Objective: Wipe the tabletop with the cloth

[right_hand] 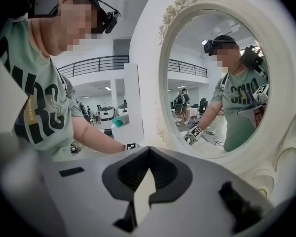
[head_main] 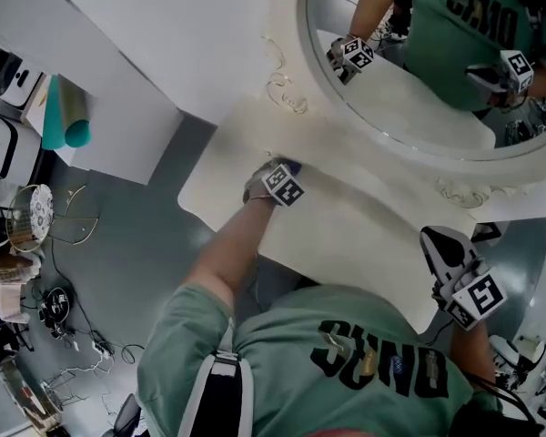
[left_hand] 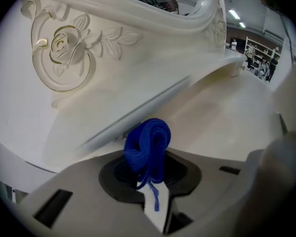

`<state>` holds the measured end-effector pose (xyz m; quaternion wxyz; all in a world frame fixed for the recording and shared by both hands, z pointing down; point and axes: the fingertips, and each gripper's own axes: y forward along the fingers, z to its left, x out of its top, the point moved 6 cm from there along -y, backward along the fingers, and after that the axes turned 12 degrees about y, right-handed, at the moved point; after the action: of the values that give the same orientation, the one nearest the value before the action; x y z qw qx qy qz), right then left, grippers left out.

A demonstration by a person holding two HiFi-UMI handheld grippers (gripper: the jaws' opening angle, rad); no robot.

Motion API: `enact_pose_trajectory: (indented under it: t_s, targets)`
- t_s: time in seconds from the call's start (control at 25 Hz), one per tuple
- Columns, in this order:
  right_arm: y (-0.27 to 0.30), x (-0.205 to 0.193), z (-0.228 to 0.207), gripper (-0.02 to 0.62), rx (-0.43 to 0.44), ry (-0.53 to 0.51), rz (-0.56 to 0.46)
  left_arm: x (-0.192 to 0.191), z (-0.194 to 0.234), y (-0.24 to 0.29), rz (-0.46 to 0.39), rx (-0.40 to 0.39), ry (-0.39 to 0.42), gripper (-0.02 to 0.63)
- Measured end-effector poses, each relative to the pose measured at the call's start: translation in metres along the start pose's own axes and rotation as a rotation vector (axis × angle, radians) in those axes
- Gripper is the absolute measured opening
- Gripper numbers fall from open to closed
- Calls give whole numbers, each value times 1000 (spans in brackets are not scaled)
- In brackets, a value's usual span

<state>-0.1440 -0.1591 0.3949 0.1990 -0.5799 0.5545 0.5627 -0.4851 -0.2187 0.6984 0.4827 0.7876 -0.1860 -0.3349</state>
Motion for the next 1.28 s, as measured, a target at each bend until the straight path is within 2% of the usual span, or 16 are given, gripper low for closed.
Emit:
enact_pose_trajectory:
  t_s: [0.2,0.32,0.4,0.52,0.68,0.84,0.88,0.96,1.08,1.16,1.28]
  targets:
    - [-3,-2,5,12,7,7,-27,-3,-5,-1,19,-40,23,86]
    - [-6,-1,10,12,23,-7,-49,-29,-23,-18,32,-62,74,84]
    - [-16,-2,9,11,26,-10,-60,-57,-42,-39,43,-89,70,84]
    - [-38,-12,5,12,48,-7,-82,-110,-81,-73,88,-134,2,84]
    - [-86,-30,0,12,58,-22,-107,-167,-144,-117,147,-146,-125,84]
    - [-149,-53,-6,12,101,-49,-106,-196,-240,-147,265,-255,-172,86]
    - [-163,-57,-8,12,107,-56,-102,-195,-254,-153,267,-243,-198,86]
    - [-189,-61,-11,12,120,-60,-106,-174,-259,-162,211,-166,-267,86]
    - [-211,-62,-13,12,126,-53,-113,-117,-226,-163,93,-39,-331,86]
    - [-214,-62,-8,12,128,-51,-111,-72,-191,-153,16,23,-295,86]
    - [-208,-64,-3,12,94,-38,-91,-19,-138,-125,-17,77,-212,86]
